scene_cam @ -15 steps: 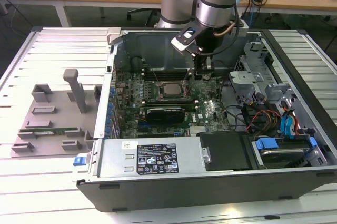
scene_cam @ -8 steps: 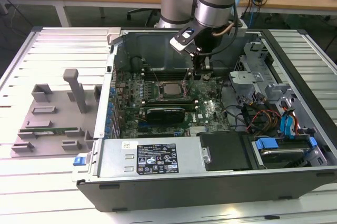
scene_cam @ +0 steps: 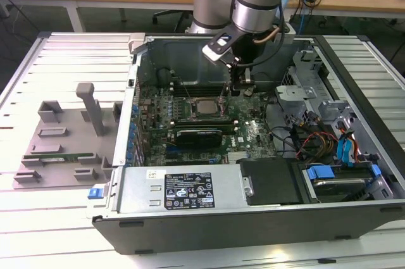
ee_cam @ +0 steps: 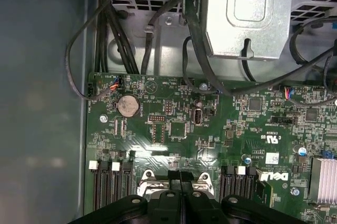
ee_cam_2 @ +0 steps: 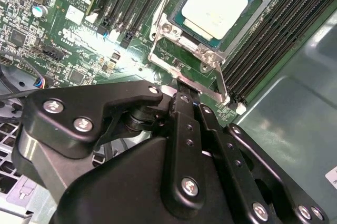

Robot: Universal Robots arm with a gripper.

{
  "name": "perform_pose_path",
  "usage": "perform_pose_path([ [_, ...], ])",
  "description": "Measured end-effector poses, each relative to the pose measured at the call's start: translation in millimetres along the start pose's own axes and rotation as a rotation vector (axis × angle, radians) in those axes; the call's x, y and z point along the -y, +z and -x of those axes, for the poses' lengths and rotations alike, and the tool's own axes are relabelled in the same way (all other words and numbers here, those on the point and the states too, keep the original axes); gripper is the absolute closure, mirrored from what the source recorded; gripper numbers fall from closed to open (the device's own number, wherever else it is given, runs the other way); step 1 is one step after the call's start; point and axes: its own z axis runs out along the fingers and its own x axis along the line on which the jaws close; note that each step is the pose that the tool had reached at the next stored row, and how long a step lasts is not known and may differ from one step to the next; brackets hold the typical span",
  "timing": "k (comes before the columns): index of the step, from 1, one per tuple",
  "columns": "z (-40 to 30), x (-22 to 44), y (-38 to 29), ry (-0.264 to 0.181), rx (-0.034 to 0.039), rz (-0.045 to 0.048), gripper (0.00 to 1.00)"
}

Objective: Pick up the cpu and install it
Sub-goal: 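Close the cpu cover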

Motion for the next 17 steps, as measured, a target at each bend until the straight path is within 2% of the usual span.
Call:
perform_pose_path([
  [17, -0.5, 10.7, 0.4, 0.000, -0.0001, 0.0001, 0.89],
])
